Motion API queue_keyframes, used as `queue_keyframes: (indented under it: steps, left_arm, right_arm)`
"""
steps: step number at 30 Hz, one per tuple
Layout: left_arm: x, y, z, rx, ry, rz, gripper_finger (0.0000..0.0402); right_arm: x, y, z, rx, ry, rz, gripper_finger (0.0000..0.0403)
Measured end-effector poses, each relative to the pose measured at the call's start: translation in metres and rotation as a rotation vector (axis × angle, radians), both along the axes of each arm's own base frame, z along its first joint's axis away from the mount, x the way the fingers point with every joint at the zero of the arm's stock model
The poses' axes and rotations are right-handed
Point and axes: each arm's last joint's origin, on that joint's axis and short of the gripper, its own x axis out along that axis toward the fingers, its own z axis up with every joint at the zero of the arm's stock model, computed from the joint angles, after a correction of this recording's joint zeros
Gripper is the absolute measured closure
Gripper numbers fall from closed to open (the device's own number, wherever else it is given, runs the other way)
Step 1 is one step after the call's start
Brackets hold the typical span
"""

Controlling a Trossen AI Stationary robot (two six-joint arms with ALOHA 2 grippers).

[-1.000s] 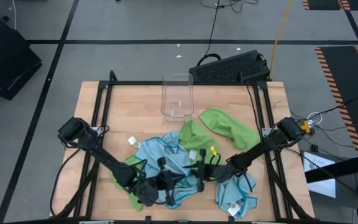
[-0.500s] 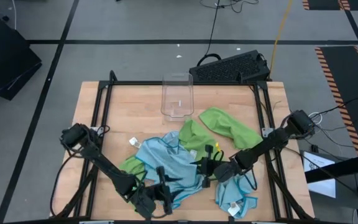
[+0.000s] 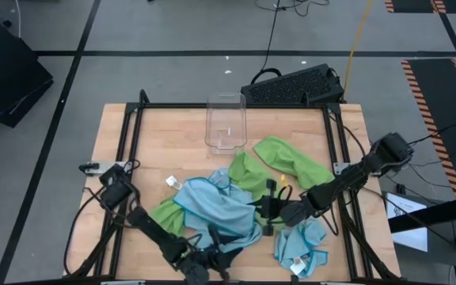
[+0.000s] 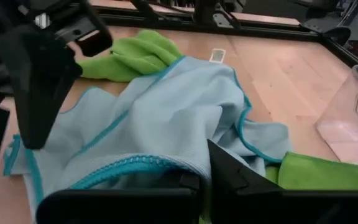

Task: Fold microfiber towels
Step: Fold the top left blue towel

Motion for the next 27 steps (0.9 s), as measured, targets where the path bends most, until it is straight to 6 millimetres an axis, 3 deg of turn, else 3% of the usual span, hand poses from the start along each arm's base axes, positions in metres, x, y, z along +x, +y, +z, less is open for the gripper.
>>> queue_keyframes:
  steps: [8,19,23,27]
  left_arm:
    - [0.036,-0.014,0.001,0.241,0.072,0.080,0.0184]
    - [0.046,0.011,-0.022,0.319,0.124,0.307,0.0070]
    - [0.043,0.014,-0.020,0.438,0.118,0.436,0.0071]
    - [0.040,0.011,-0.015,0.535,0.158,0.461,0.0106]
  right_arm:
    - [-0.002,-0.001,-0.001,-0.014,0.031,0.007,0.0399]
    - [-0.003,-0.001,-0.002,-0.025,0.039,0.010,0.0399]
    - [-0.003,-0.001,-0.002,-0.010,0.041,0.013,0.0399]
    - [-0.003,0.000,-0.002,0.017,0.050,0.044,0.0399]
